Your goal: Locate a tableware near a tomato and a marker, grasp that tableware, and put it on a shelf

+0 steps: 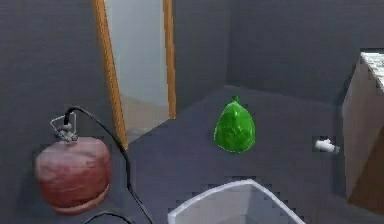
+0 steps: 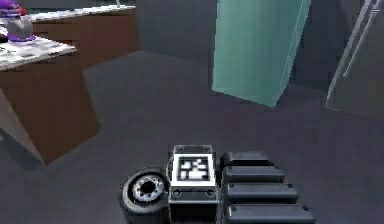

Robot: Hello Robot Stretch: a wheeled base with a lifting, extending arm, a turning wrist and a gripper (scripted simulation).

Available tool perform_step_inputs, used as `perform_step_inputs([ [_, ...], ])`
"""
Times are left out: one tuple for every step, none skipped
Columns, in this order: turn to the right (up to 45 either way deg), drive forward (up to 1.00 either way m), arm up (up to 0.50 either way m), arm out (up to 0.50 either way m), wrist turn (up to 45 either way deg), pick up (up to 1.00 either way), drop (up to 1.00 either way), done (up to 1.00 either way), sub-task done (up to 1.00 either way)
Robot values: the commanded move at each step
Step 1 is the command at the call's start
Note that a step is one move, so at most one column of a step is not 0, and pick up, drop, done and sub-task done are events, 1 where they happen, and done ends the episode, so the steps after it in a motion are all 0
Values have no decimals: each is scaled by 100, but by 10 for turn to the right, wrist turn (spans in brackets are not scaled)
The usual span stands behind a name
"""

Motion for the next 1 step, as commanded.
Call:
perform_step_inputs([
  [330,0,0,0,0,0,0,0,0],
])
